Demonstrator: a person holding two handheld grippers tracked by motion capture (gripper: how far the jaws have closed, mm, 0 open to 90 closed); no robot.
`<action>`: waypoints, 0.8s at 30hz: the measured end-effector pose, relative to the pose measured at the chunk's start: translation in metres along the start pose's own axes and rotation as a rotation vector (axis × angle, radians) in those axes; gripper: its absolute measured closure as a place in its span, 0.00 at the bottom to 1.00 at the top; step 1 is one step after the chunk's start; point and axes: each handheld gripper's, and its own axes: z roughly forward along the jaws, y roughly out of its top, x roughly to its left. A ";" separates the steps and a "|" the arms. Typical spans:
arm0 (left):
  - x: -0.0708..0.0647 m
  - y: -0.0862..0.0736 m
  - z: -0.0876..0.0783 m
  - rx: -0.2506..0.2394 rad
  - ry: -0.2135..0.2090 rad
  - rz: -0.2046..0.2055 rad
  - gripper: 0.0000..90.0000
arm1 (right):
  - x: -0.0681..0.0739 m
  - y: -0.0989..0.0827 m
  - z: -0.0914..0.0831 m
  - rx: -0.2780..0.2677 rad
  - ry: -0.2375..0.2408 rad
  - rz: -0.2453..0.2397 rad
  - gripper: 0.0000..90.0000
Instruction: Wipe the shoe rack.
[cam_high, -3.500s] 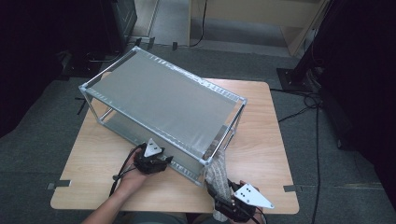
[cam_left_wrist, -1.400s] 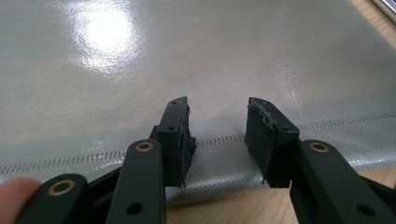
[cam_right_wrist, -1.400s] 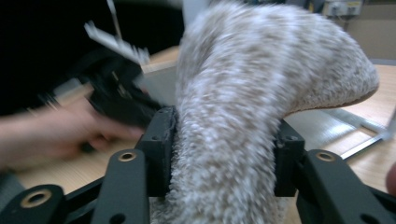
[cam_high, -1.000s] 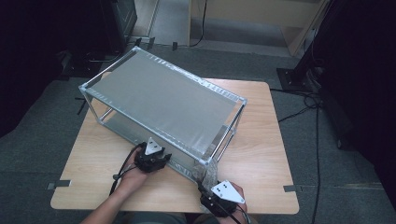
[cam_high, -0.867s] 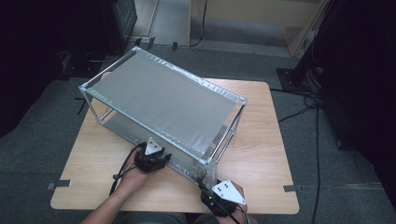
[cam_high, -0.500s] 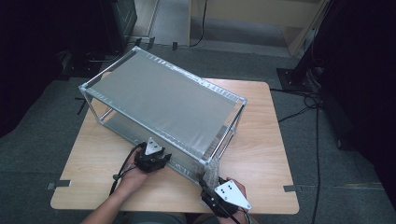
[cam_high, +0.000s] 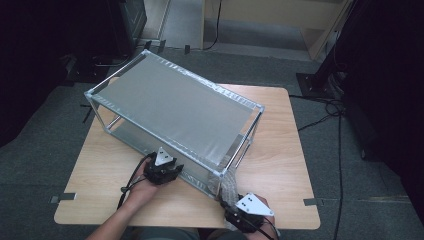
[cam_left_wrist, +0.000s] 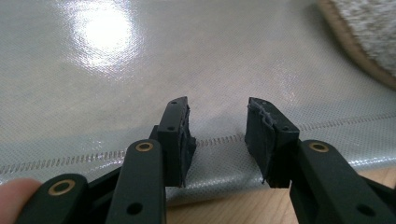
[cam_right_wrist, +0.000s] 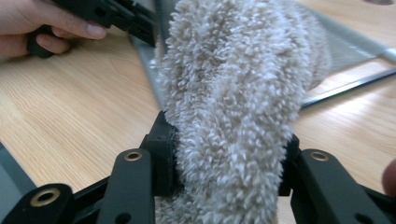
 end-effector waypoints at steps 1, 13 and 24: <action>0.000 0.000 0.000 0.000 0.001 0.001 0.66 | -0.007 0.000 -0.006 -0.003 -0.001 -0.001 0.64; 0.001 0.000 -0.001 0.007 -0.003 0.008 0.66 | -0.085 0.002 -0.034 -0.056 -0.297 0.186 0.68; 0.001 0.000 -0.001 0.008 -0.006 0.007 0.66 | -0.116 -0.010 -0.019 0.042 -0.603 0.253 0.44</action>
